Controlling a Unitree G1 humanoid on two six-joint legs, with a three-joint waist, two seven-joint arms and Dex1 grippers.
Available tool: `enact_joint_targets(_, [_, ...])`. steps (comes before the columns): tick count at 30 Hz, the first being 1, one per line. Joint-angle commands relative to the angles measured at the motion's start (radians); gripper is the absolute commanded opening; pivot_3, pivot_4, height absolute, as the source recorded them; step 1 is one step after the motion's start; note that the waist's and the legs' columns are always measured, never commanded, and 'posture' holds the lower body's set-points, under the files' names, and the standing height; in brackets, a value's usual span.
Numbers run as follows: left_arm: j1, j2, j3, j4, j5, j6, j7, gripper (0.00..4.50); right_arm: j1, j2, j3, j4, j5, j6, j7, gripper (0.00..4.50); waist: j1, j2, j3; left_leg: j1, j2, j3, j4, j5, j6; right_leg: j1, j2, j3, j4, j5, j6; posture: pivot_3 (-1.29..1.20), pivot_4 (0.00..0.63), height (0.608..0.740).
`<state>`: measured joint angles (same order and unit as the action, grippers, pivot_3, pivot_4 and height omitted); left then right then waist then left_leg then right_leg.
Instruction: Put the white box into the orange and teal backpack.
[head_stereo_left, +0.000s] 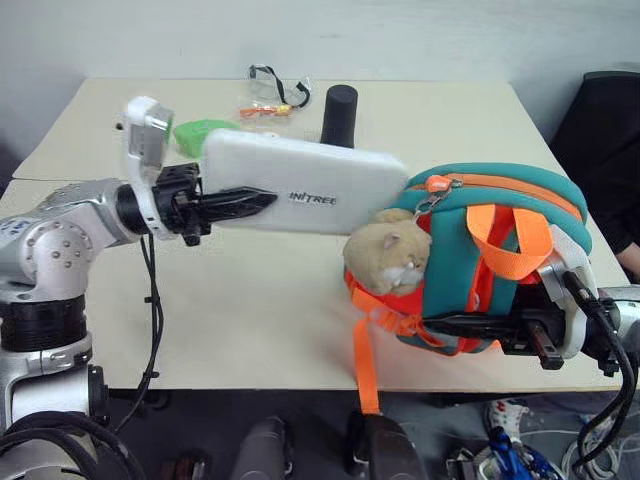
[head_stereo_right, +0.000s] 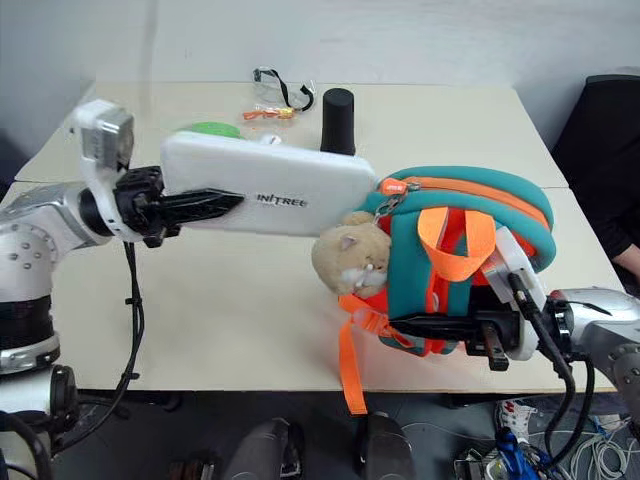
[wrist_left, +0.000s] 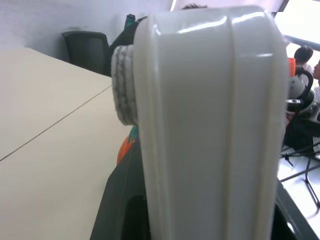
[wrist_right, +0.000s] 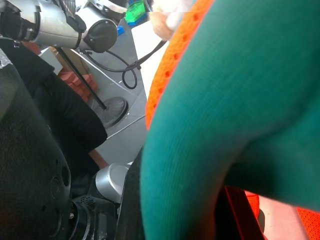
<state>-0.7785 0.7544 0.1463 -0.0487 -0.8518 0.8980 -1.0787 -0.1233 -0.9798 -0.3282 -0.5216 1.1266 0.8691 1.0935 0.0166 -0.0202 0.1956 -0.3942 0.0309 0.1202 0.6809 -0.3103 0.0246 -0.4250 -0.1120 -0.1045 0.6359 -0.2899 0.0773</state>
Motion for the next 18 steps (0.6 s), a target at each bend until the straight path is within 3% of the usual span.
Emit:
enact_joint_targets(1, [-0.094, 0.012, -0.113, 0.035, 0.089, -0.101, -0.143, 1.26, -0.01, 0.003, 0.004, 0.034, 0.0, -0.001, 0.005, 0.03, 0.008, 0.0, 0.0, 0.0, 0.0, 0.0, 0.0, 0.0, 0.0, 0.0, 0.001, 0.0, 0.0, 0.0, 0.0, 0.0, 0.15, 0.74])
enact_joint_targets(10, [-0.25, 0.044, -0.285, 0.23, 0.309, -0.314, -0.414, 1.26, -0.016, 0.007, 0.017, 0.072, -0.029, -0.008, 0.006, 0.03, 0.007, 0.0, 0.0, 0.0, 0.0, 0.002, 0.001, -0.001, 0.002, 0.0, 0.002, -0.003, -0.001, 0.001, 0.001, 0.0, 0.15, 0.74])
enact_joint_targets(14, [-0.255, 0.024, -0.313, 0.25, 0.37, -0.375, -0.431, 1.26, -0.013, 0.017, 0.017, 0.064, -0.035, -0.007, 0.001, 0.03, 0.007, 0.0, 0.0, 0.0, 0.0, 0.002, 0.001, -0.001, 0.002, 0.0, 0.002, -0.003, -0.001, 0.001, 0.001, 0.0, 0.15, 0.74])
enact_joint_targets(18, [-0.255, -0.054, -0.305, 0.254, 0.402, -0.403, -0.359, 1.26, -0.005, 0.027, 0.014, 0.045, -0.031, -0.006, -0.005, 0.03, 0.01, 0.0, 0.0, 0.0, 0.0, 0.001, 0.001, -0.001, 0.003, 0.0, 0.001, -0.002, -0.001, 0.001, 0.001, 0.0, 0.15, 0.74])
